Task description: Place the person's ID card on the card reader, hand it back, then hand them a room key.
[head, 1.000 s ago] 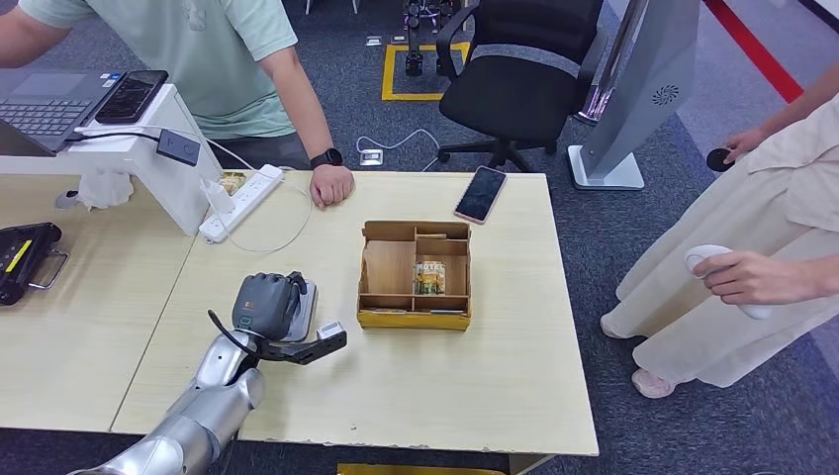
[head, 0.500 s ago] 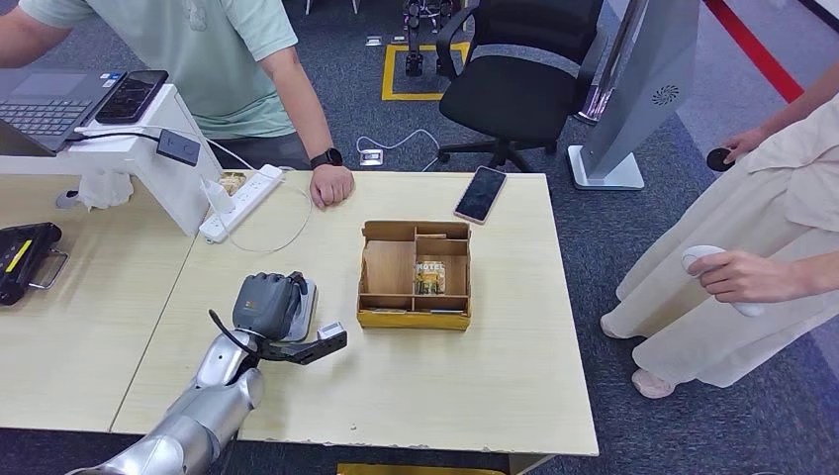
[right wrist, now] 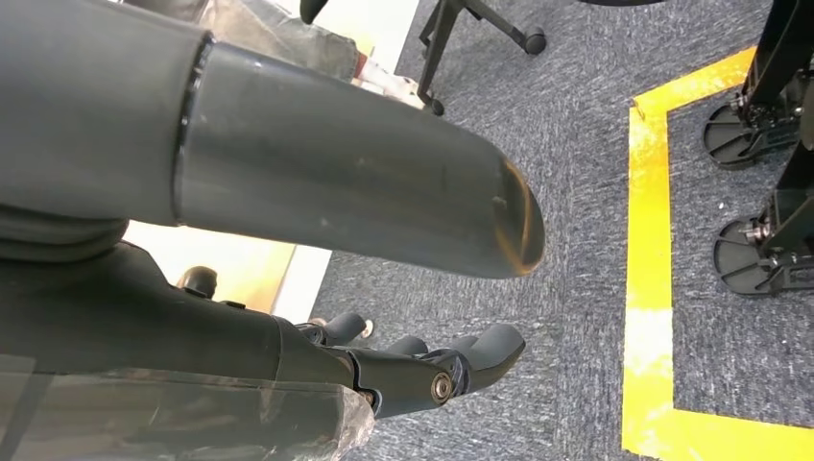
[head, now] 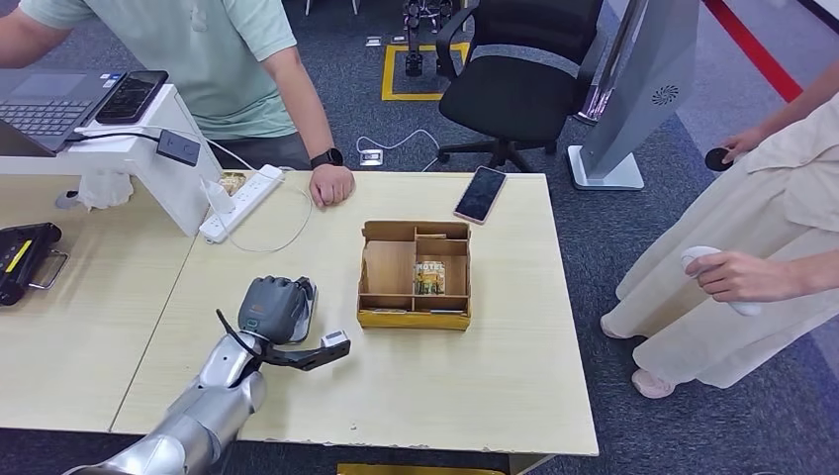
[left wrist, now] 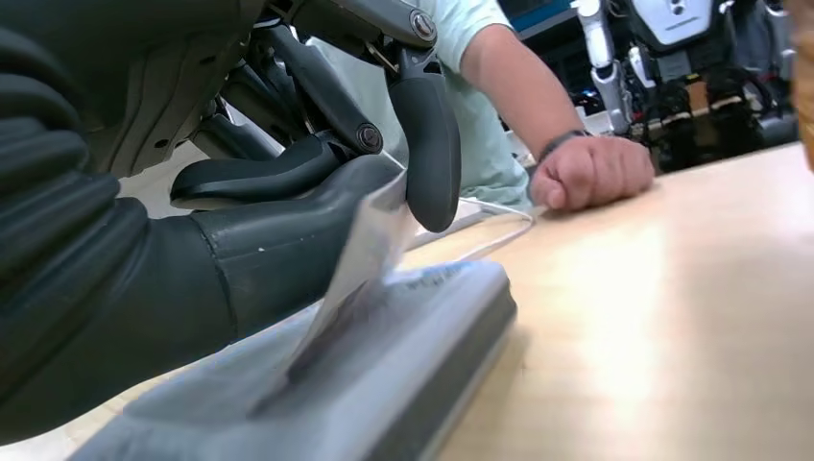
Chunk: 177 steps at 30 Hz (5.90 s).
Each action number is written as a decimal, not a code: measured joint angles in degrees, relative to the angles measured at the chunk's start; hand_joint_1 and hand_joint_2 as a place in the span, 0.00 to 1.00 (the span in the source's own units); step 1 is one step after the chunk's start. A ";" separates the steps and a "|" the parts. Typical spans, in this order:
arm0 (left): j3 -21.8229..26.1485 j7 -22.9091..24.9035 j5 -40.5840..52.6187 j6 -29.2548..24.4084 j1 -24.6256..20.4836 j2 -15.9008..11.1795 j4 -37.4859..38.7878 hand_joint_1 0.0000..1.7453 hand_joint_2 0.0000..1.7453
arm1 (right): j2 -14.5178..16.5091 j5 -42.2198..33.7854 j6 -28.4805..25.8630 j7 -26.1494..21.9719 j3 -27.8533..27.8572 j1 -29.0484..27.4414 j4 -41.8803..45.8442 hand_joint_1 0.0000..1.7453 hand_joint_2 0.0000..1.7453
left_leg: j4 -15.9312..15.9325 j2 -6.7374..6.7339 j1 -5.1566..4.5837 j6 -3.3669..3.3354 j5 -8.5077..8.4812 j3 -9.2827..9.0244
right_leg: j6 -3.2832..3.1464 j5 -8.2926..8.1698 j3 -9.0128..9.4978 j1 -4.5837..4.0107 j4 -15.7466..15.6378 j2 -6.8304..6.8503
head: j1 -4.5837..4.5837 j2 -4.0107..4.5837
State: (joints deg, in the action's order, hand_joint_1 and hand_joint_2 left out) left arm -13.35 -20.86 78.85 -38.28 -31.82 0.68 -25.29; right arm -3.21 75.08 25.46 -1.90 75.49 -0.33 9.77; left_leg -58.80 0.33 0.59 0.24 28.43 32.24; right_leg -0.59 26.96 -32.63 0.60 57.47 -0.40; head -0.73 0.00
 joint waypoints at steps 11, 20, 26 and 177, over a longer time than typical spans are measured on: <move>-2.45 0.81 0.19 -0.24 -0.31 0.35 2.15 1.00 1.00 | 0.00 0.00 0.00 0.00 0.00 0.00 0.00 0.00 0.00 | 0.00 0.00 0.00 0.00 0.00 -0.08 | 0.00 0.00 0.09 0.00 0.00 0.01 | -0.01 0.00; -2.69 0.81 0.16 -0.19 -0.44 0.43 2.61 1.00 1.00 | -0.02 0.00 0.02 0.00 0.00 0.00 0.00 0.00 0.00 | 0.00 0.00 0.00 0.00 0.00 -0.12 | 0.00 0.00 0.13 0.00 0.00 0.01 | 0.01 0.00; -3.81 1.22 -1.61 -0.57 -0.67 0.39 2.97 1.00 1.00 | -0.10 0.01 0.07 -0.01 0.00 -0.01 0.00 0.00 0.00 | 0.00 0.00 0.00 0.00 0.00 -0.13 | 0.00 0.00 0.15 0.00 0.00 0.02 | 0.00 0.00; 19.19 -8.43 -3.48 -1.83 -5.00 11.68 -31.69 0.00 1.00 | 1.55 3.21 -2.30 -0.42 -0.09 0.19 0.02 0.00 0.00 | -0.45 -0.27 -0.04 -0.31 -0.24 0.90 | 0.21 -0.48 -0.89 -0.02 0.17 -0.23 | -0.08 0.00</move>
State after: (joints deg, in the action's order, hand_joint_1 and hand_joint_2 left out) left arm 5.84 -29.29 75.36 -40.11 -36.82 12.36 -56.98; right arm -1.66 78.29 23.17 -2.32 75.41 -0.14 9.79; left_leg -59.25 0.06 0.56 -0.08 28.18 33.14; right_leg -0.39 26.48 -33.52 0.58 57.64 -0.63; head -0.81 0.00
